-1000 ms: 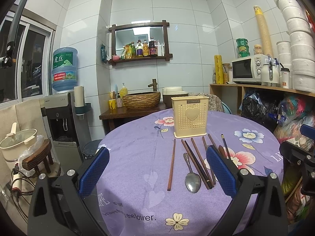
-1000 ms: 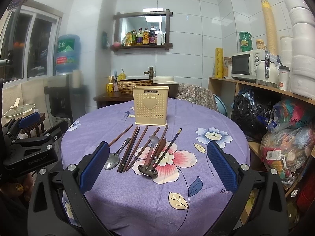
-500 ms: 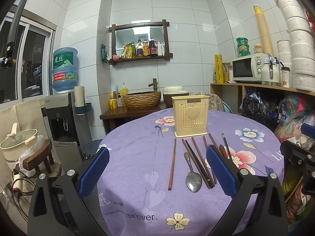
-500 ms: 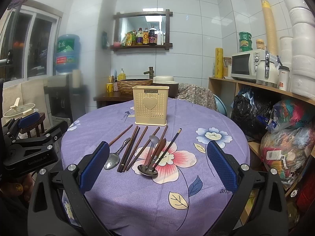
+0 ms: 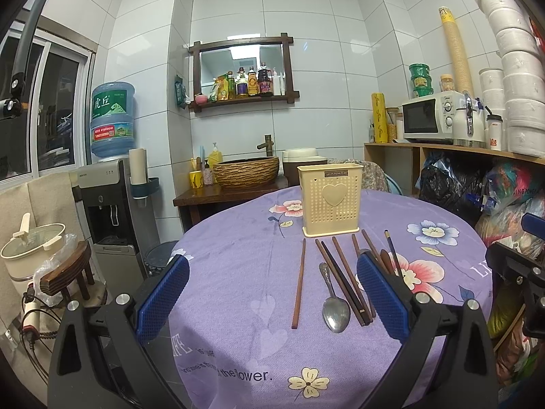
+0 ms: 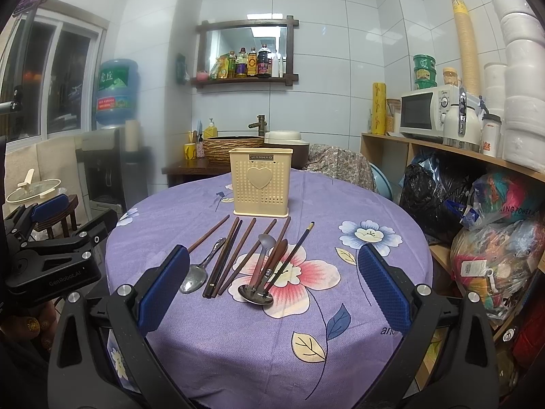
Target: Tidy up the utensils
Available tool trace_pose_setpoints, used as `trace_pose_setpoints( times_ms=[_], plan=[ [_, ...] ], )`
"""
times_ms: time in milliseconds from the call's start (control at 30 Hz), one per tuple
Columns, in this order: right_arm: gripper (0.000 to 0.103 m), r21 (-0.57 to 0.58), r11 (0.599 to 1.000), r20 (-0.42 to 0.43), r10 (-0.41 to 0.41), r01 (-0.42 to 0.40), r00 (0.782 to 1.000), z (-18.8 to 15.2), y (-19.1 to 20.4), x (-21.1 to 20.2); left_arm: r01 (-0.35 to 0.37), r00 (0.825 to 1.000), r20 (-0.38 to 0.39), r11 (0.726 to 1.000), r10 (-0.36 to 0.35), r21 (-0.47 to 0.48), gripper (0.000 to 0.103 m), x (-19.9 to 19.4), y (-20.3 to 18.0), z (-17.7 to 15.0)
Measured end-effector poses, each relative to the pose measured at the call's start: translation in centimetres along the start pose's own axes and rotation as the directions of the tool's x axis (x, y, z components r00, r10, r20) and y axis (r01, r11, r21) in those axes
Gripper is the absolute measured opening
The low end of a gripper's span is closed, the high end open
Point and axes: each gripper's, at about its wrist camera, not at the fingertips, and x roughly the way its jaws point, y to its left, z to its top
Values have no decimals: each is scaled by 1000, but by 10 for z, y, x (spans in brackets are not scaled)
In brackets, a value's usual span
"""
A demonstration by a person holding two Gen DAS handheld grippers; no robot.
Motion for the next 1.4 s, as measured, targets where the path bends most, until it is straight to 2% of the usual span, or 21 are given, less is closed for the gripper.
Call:
trace_pose_setpoints(
  times_ms=[633, 733, 867, 1000, 1067, 1167, 1333, 1400],
  plan=[
    [98, 0, 1000, -3, 1, -1, 1000, -1, 0, 0, -2, 1000, -1, 1000, 2, 1, 98, -1, 1, 0],
    [98, 2, 1000, -15, 4, -4, 1000, -2, 1, 3, 3, 1000, -22, 1000, -4, -10, 98, 1, 7, -3],
    [98, 4, 1000, -51, 0, 0, 999, -4, 1, 12, 24, 996, -88, 999, -28, -45, 98, 10, 18, -9],
    [98, 1, 1000, -118, 2, -2, 993, -8, -4, 31, 39, 982, -182, 999, -46, -38, 98, 28, 22, -15],
    [98, -9, 1000, -163, 0, -2, 987, -9, -9, 50, 71, 970, -230, 996, -82, -55, 98, 41, 24, -16],
    [98, 7, 1000, -241, -17, 19, 970, -10, -23, 83, 91, 951, -289, 993, -110, -78, 98, 66, 27, -15],
    [98, 53, 997, -326, -35, 55, 945, -6, -50, 133, 145, 925, -347, 988, -156, -59, 98, 108, 27, -7],
    [98, 57, 995, -363, -52, 78, 931, -3, -57, 153, 178, 900, -401, 984, -171, -19, 98, 131, 21, -4]
  ],
)
